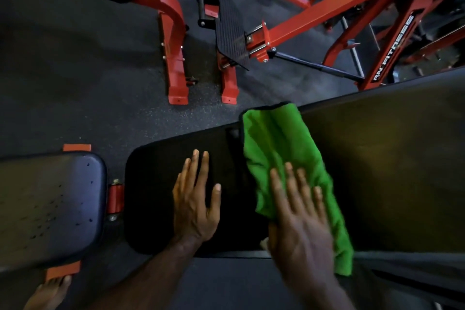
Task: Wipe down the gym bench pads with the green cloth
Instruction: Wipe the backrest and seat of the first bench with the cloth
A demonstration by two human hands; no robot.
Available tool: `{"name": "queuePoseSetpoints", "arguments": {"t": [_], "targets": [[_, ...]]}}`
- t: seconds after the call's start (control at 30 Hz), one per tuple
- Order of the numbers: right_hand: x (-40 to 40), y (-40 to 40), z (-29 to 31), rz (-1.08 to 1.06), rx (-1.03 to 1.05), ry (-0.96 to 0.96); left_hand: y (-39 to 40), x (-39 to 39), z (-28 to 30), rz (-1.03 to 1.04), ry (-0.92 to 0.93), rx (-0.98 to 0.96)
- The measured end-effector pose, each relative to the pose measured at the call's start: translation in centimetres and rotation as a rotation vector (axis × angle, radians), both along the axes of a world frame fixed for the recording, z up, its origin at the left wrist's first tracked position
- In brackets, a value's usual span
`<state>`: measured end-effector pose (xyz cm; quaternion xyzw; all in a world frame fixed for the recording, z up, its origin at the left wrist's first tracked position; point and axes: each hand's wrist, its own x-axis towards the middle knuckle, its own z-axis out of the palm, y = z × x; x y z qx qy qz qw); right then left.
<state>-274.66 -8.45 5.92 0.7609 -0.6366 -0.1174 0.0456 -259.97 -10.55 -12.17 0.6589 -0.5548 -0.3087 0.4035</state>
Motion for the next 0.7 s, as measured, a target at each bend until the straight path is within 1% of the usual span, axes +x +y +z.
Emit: {"name": "queuePoseSetpoints", "arguments": {"t": [0.1, 0.13, 0.17, 0.2, 0.27, 0.33, 0.37, 0.47, 0.5, 0.53, 0.57, 0.63, 0.7], "targets": [[0.8, 2.7, -2.3, 0.2, 0.161, 0.01, -0.1, 0.2, -0.8, -0.011, 0.014, -0.044], [0.1, 2.6, -2.0, 0.243, 0.195, 0.017, 0.1, 0.3, -1.1, -0.02, 0.019, -0.054], [-0.7, 1.9, -1.5, 0.243, 0.177, 0.031, 0.1, 0.3, -1.1, -0.025, 0.016, -0.055], [-1.3, 1.1, -0.8, 0.204, 0.126, 0.019, 0.3, 0.2, -1.0, -0.02, 0.004, -0.052], [-1.2, -0.7, 0.2, 0.071, -0.039, -0.03, 0.1, 0.0, -0.5, 0.007, -0.022, -0.026], [0.3, -1.2, -0.1, -0.043, -0.071, -0.041, -0.2, 0.0, 0.0, 0.01, -0.025, -0.01], [1.1, -0.8, -0.8, -0.044, -0.047, -0.03, -0.2, 0.0, 0.0, 0.002, -0.03, -0.007], [1.5, 1.6, -3.1, 0.148, 0.135, 0.012, 0.0, 0.0, -0.9, -0.009, -0.006, -0.023], [0.9, 2.0, -3.1, 0.215, 0.176, 0.023, 0.1, 0.0, -1.5, -0.011, -0.008, -0.027], [0.2, 1.7, -2.7, 0.249, 0.173, 0.031, 0.2, 0.0, -1.7, -0.011, -0.017, -0.03], [-0.5, 1.1, -2.2, 0.241, 0.126, 0.024, 0.2, 0.0, -1.6, -0.008, -0.022, -0.029], [-1.1, -0.3, -0.9, 0.113, -0.037, -0.04, 0.1, -0.1, -0.9, 0.011, -0.015, -0.022], [-0.2, -0.8, -0.6, -0.019, -0.141, -0.072, -0.1, -0.1, -0.2, 0.014, -0.01, -0.017]]}}
